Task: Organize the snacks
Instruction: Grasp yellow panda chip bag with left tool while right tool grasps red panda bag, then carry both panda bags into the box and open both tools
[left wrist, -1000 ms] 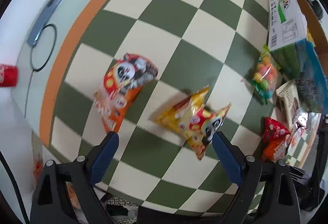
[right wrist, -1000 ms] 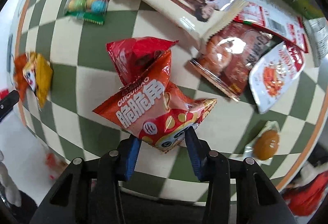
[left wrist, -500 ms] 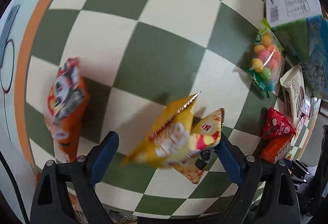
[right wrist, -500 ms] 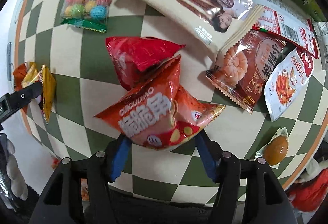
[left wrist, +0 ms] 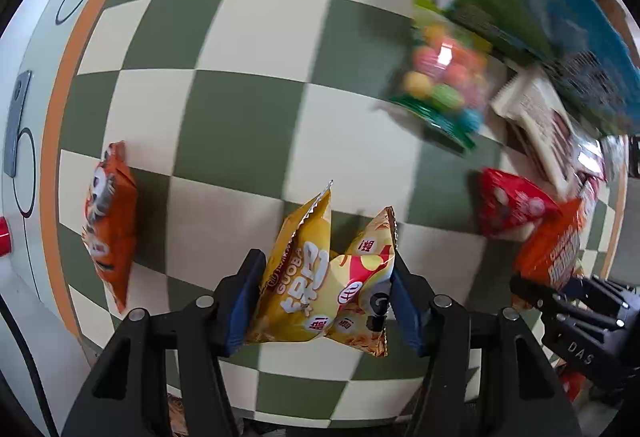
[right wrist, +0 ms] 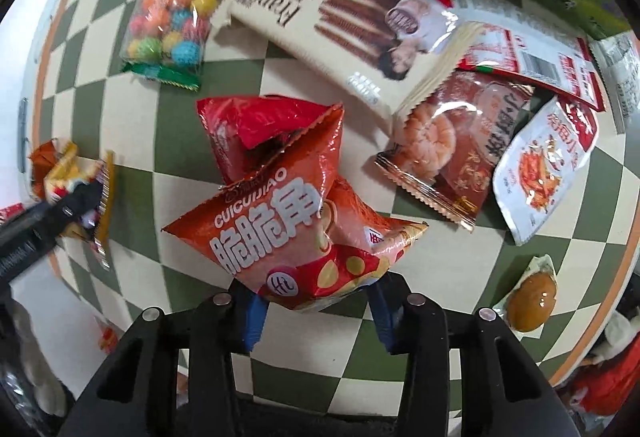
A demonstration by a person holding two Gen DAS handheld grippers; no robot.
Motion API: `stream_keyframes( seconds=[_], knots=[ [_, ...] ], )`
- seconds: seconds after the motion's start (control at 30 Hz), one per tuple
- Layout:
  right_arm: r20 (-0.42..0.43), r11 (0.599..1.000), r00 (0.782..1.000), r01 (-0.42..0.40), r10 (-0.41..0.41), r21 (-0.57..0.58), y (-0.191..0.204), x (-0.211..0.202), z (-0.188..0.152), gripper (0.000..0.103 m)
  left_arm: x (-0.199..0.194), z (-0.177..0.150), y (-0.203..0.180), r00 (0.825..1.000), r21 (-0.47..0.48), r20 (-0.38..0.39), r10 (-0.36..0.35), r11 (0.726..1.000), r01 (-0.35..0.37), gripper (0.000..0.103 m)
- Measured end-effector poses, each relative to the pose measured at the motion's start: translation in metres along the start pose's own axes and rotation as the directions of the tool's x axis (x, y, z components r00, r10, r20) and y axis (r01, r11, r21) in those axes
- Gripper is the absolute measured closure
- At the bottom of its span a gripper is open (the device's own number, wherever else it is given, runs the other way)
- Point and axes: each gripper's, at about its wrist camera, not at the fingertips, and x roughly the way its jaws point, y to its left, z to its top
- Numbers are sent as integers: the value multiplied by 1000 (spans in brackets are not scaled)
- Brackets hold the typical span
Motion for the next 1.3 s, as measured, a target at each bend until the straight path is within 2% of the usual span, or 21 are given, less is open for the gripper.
stream_keyframes(
  seconds=[0.03,0.3,0.4,0.5,0.6,0.73,0.87,1.0,1.07,1.23,1.3],
  knots=[
    [11,1000,1000,-13,13,3,-1,-4,-1,58,-3,-1,5,1000,4,3,-11,1000,11,46],
    [80,993,990,-116,116,6,-19,-49,-17,59,-65,-14,-53,989,85,108,-100,992,91,46],
    [117,986,980,-165,162,18,-34,-76,-20,59,-115,0,-77,971,122,182,-154,983,133,46],
    [180,976,962,-214,204,37,-54,-117,-16,59,-157,23,-75,951,158,237,-199,974,164,46],
    [258,965,938,-254,231,61,-73,-162,-7,59,-187,55,-93,936,192,285,-207,969,156,46],
    [367,958,905,-270,217,101,-109,-217,29,59,-205,113,-120,931,205,321,-172,973,110,46],
    [428,952,888,-261,172,159,-152,-250,80,59,-197,177,-139,944,194,298,-141,977,85,46],
    [431,944,890,-257,147,208,-178,-256,139,59,-180,224,-150,959,180,264,-101,982,54,46],
    [431,946,895,-229,113,228,-186,-255,167,59,-168,246,-155,965,173,251,-69,985,25,46],
    [393,950,918,-172,59,259,-194,-239,214,58,-142,281,-166,977,169,215,13,984,-50,45],
    [378,949,924,-161,48,273,-198,-233,229,54,-135,292,-166,979,161,204,12,986,-46,45]
  ],
)
